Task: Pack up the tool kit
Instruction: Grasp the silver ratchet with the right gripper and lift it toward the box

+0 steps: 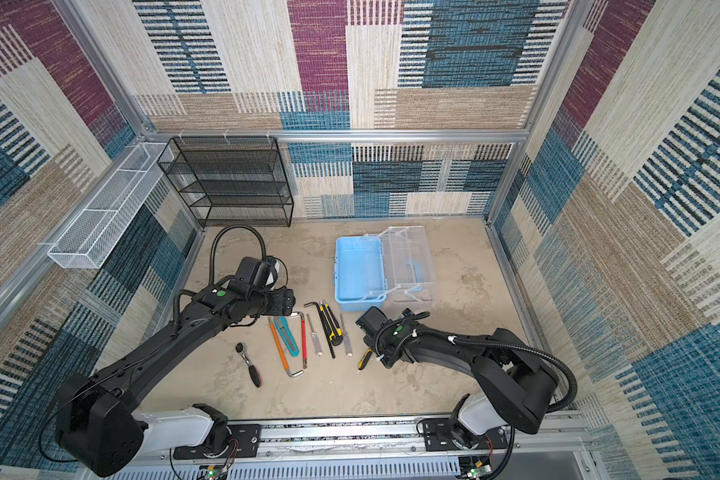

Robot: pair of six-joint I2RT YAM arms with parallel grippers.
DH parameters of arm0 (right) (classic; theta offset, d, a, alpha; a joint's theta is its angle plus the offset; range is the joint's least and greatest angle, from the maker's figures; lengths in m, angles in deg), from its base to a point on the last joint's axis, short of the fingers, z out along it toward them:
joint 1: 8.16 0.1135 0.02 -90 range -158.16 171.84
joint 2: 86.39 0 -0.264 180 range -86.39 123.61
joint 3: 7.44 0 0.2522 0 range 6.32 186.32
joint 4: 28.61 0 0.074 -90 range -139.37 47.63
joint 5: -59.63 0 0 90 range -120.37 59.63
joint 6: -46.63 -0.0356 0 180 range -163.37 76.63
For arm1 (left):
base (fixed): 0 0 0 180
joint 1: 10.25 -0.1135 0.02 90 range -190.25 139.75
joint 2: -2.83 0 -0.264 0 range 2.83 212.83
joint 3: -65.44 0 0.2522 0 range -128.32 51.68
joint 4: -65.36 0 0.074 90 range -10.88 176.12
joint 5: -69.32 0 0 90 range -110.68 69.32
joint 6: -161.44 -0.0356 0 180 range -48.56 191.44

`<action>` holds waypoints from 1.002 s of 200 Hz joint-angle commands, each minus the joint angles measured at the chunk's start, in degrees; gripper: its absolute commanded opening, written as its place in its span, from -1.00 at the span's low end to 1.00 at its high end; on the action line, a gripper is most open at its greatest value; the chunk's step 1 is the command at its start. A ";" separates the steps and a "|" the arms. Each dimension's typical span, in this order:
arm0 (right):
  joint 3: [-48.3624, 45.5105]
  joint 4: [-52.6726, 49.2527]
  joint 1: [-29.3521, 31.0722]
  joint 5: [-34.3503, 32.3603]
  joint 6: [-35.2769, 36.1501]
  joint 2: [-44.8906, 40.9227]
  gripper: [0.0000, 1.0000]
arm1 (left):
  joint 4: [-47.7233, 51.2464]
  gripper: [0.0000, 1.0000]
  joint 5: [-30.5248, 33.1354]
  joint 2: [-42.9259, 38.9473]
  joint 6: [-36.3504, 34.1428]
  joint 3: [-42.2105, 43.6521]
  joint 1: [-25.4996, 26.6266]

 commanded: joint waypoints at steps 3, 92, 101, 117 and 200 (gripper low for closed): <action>0.83 1.20 0.03 1.06 2.36 2.01 -0.12 | 2.38 0.73 0.36 -0.33 1.59 0.36 -0.68; -3.23 0.90 -0.64 -0.87 4.21 -3.09 -0.78 | 3.02 0.75 0.20 -1.50 2.28 2.38 -1.97; -3.76 0.49 -0.81 -1.47 4.24 -4.60 -0.85 | 3.19 0.75 0.17 -1.64 2.25 2.38 -2.04; -4.40 0.24 -1.29 -2.77 5.73 -7.63 -1.00 | 3.21 0.79 0.25 -1.66 2.32 2.38 -2.31; -0.20 -10.84 -9.53 -5.52 15.22 -19.50 -1.00 | 5.97 0.98 2.30 -1.97 6.06 2.24 -4.52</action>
